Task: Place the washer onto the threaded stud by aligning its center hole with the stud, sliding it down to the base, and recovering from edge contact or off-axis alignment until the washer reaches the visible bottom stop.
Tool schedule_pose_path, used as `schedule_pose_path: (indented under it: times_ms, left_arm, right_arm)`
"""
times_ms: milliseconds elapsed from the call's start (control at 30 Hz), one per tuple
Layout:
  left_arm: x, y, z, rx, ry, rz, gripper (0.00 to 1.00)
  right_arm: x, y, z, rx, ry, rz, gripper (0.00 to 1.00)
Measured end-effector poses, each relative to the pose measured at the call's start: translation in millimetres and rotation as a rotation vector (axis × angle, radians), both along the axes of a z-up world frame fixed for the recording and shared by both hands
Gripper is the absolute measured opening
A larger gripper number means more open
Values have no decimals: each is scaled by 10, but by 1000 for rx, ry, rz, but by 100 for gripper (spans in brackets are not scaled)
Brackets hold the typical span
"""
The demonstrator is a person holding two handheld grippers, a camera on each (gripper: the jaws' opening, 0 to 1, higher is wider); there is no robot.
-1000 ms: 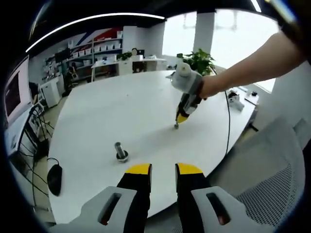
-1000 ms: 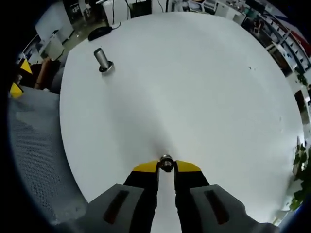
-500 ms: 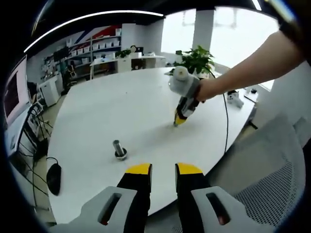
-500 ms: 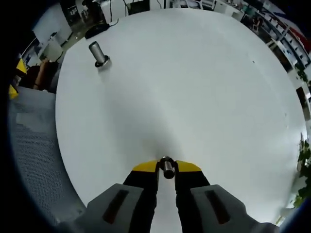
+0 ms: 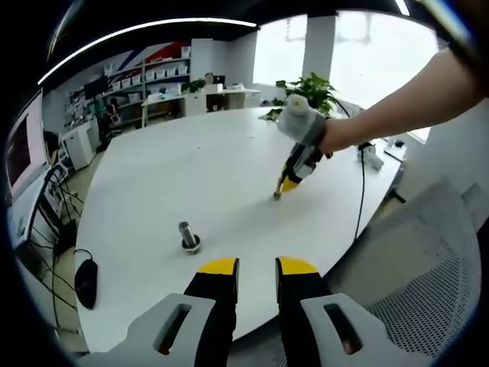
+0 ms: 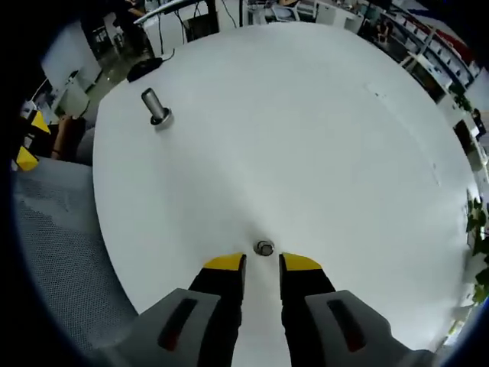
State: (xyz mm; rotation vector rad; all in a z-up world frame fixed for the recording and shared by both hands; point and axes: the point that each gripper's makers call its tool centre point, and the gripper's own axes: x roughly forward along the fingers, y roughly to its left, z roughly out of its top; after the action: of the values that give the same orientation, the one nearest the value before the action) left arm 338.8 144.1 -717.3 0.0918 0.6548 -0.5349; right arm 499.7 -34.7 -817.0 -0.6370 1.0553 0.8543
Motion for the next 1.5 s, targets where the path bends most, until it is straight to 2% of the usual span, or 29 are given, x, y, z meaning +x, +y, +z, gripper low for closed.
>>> schedule_pose_path:
  times_ms: [133,200,300,367,533,667,767,800,867,933,1000,1100,1200,1233,1300,1433,1500]
  left_arm:
    - [-9,-24,24,-5,-9,-12,17]
    - [-21,-67,49,27,-37,-46,17]
    - [-44,-132,73,25,-48,-68,17]
    - [-32,-118,97,15,-57,-66,17]
    - [-19,-106,146,-26,-65,-55,17]
    - [-12,-119,179,-35,-82,-55,18]
    - [31,-95,279,-54,-126,-32,19]
    - [36,-87,282,-56,-128,-26,19]
    - [39,-72,295,-59,-133,-18,19]
    - [67,-40,406,-66,-188,-3,19]
    - [81,-27,476,-102,-207,13,19]
    - [95,-10,447,-110,-190,26,20]
    - [116,39,506,-102,-225,54,20]
    - [135,62,550,-101,-250,65,20]
    - [146,78,572,-105,-256,78,20]
    - [164,90,560,-95,-251,89,22]
    - [158,90,533,-66,-251,88,22]
  right_arm:
    - [-94,7,164,47,-31,-31,20]
    - [-137,7,259,74,-59,-43,20]
    - [-225,-1,424,118,-100,-69,20]
    - [-287,-6,524,167,-111,-108,20]
    - [-448,-116,691,201,-127,-161,20]
    - [-536,-140,888,321,-151,-248,21]
    - [-642,-182,940,343,-150,-260,23]
    - [-679,-133,993,404,-156,-262,23]
    - [-739,-119,1045,449,-163,-280,23]
    - [-829,-107,1081,519,-168,-321,24]
    - [-914,-128,1055,514,-168,-316,24]
    - [-1063,-108,1064,511,-193,-259,24]
    - [-1126,-120,1108,524,-219,-219,25]
    - [-1147,-142,1131,535,-222,-222,26]
    - [-1163,-124,1207,605,-221,-244,28]
    - [-1192,-170,1269,627,-259,-237,29]
    - [-1198,-176,1298,658,-266,-249,29]
